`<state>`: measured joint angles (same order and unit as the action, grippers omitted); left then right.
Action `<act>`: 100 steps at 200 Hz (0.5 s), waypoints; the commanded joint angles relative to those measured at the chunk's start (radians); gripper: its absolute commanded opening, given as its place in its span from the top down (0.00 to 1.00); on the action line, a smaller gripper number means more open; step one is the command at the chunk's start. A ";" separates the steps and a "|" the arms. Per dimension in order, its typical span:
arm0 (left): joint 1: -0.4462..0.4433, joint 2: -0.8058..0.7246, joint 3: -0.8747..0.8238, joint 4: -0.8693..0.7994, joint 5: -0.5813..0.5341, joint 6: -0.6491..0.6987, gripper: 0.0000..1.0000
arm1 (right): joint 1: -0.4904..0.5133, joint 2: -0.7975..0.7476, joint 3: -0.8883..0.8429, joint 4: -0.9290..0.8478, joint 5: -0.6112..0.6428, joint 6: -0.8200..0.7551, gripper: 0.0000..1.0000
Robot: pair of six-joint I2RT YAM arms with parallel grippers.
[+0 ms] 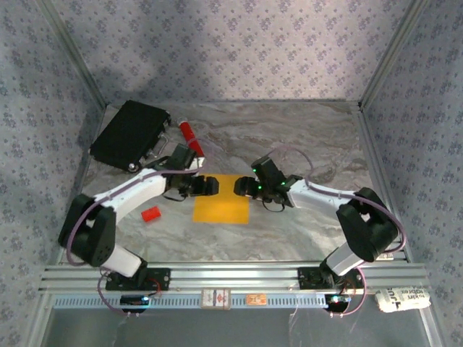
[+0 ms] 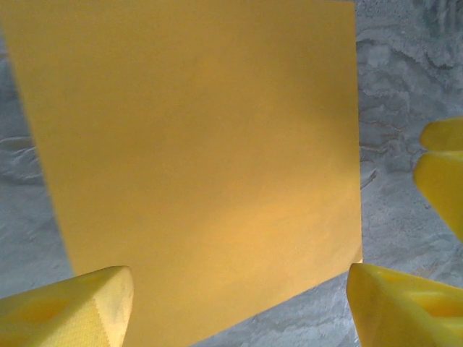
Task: Fold a paper plane with a square sheet of paper (pick it up from the middle)
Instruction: Move the square sheet of paper to the center of the table.
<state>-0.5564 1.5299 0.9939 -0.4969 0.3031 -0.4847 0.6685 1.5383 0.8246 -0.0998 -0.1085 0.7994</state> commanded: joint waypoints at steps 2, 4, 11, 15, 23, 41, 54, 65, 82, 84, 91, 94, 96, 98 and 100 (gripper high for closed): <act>-0.052 0.102 0.107 -0.110 -0.069 -0.028 0.26 | -0.034 -0.038 -0.039 -0.011 0.031 0.028 0.23; -0.058 0.111 0.115 -0.119 -0.074 -0.032 0.26 | -0.038 -0.040 -0.042 -0.010 0.030 0.028 0.22; -0.068 0.145 0.146 -0.141 -0.094 -0.048 0.26 | -0.045 -0.049 -0.049 -0.011 0.028 0.031 0.23; -0.075 0.163 0.162 -0.151 -0.098 -0.056 0.26 | -0.048 -0.052 -0.053 -0.012 0.030 0.031 0.22; -0.084 0.191 0.186 -0.162 -0.099 -0.064 0.26 | -0.053 -0.060 -0.059 -0.013 0.030 0.034 0.22; -0.111 0.241 0.229 -0.175 -0.115 -0.081 0.26 | -0.058 -0.071 -0.070 -0.014 0.033 0.034 0.21; -0.124 0.267 0.251 -0.201 -0.128 -0.089 0.26 | -0.060 -0.080 -0.080 -0.013 0.038 0.037 0.20; -0.129 0.289 0.270 -0.213 -0.130 -0.104 0.26 | -0.060 -0.090 -0.089 -0.007 0.042 0.037 0.19; -0.135 0.318 0.302 -0.231 -0.140 -0.123 0.26 | -0.060 -0.107 -0.101 -0.005 0.057 0.042 0.18; -0.136 0.322 0.305 -0.233 -0.142 -0.125 0.26 | -0.059 -0.108 -0.101 -0.005 0.060 0.043 0.18; -0.141 0.331 0.317 -0.238 -0.149 -0.125 0.26 | -0.060 -0.115 -0.106 -0.005 0.070 0.043 0.17; -0.143 0.337 0.324 -0.239 -0.152 -0.126 0.26 | -0.061 -0.118 -0.107 -0.005 0.073 0.046 0.17; -0.144 0.340 0.328 -0.244 -0.153 -0.125 0.26 | -0.061 -0.119 -0.108 -0.006 0.076 0.046 0.16; -0.146 0.344 0.331 -0.246 -0.156 -0.124 0.26 | -0.061 -0.121 -0.109 -0.006 0.077 0.047 0.16; -0.146 0.347 0.334 -0.249 -0.158 -0.127 0.26 | -0.061 -0.121 -0.110 -0.007 0.078 0.046 0.16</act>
<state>-0.6899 1.8404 1.2732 -0.6758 0.1848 -0.5808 0.6128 1.4532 0.7349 -0.0998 -0.0795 0.8246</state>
